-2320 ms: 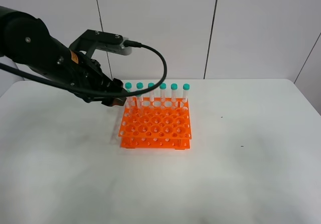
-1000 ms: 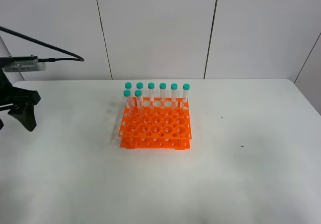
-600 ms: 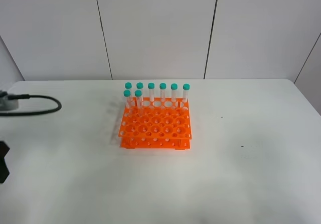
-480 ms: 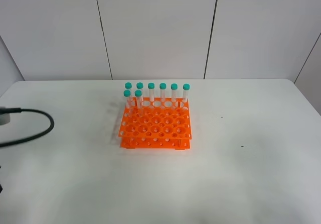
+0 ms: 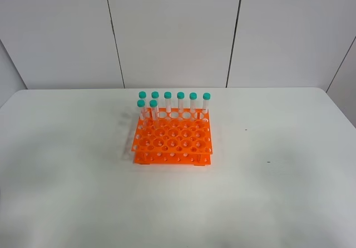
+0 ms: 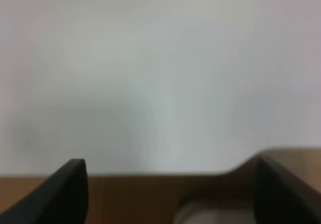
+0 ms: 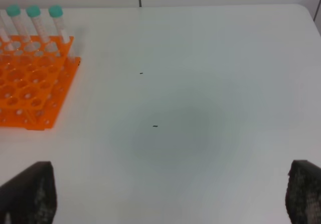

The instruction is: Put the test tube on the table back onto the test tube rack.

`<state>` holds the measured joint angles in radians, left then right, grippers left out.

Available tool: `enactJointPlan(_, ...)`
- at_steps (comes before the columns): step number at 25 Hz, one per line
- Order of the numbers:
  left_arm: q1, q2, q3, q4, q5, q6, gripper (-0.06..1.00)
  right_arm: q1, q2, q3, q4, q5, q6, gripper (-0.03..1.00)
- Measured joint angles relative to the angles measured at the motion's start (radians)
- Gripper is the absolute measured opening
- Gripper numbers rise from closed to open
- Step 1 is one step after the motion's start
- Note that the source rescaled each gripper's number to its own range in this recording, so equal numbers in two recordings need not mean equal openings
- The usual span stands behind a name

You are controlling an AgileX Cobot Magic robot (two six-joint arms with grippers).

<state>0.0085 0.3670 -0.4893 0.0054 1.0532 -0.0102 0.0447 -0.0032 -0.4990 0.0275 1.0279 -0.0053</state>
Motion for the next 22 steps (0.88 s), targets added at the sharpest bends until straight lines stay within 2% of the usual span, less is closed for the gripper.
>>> enactJointPlan(5, 0.0, -0.113, 0.001, 0.0, 0.0, 0.0, 0.96, 0.0, 0.0, 0.0, 0.0, 0.0, 0.0, 1.0)
enactJointPlan(22, 0.0, -0.313, 0.003, 0.0, -0.003, 0.0, 0.95, 0.0, 0.0, 0.0, 0.0, 0.0, 0.0, 1.0)
